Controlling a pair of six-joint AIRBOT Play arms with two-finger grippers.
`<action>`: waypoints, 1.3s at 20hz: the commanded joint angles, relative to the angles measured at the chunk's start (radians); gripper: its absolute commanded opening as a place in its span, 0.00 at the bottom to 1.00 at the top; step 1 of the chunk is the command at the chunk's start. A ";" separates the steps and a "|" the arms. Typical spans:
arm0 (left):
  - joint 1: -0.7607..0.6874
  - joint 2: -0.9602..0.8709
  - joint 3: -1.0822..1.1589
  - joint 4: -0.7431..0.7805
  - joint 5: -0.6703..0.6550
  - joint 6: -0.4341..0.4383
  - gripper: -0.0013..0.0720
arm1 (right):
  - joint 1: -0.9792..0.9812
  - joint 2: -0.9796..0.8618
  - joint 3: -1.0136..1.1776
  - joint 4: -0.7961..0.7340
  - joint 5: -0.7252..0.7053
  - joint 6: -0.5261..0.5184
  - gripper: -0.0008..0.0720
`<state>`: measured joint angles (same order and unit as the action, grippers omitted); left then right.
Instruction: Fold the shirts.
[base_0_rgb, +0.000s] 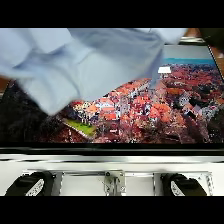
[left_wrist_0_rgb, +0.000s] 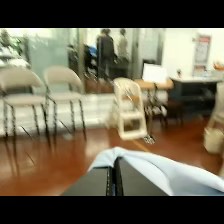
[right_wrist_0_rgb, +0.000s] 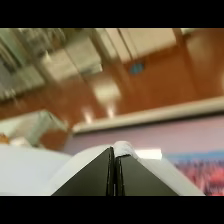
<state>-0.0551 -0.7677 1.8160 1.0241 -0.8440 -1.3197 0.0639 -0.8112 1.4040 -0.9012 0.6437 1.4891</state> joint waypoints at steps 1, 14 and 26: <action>-0.001 0.016 0.095 0.129 -0.129 -0.107 0.06 | 0.002 0.112 0.019 -0.017 -0.021 0.044 0.09; -0.001 0.043 0.007 0.290 -0.628 -0.182 0.06 | 0.000 0.264 0.009 -0.361 0.613 0.259 0.08; -0.001 -0.064 -0.616 0.179 0.104 -0.400 0.07 | 0.085 -0.148 -0.409 -0.126 -0.161 0.320 0.09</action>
<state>-0.0559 -0.7784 1.3235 1.2591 -1.0061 -1.6741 0.1005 -0.8051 1.0470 -1.0897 0.7837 1.8221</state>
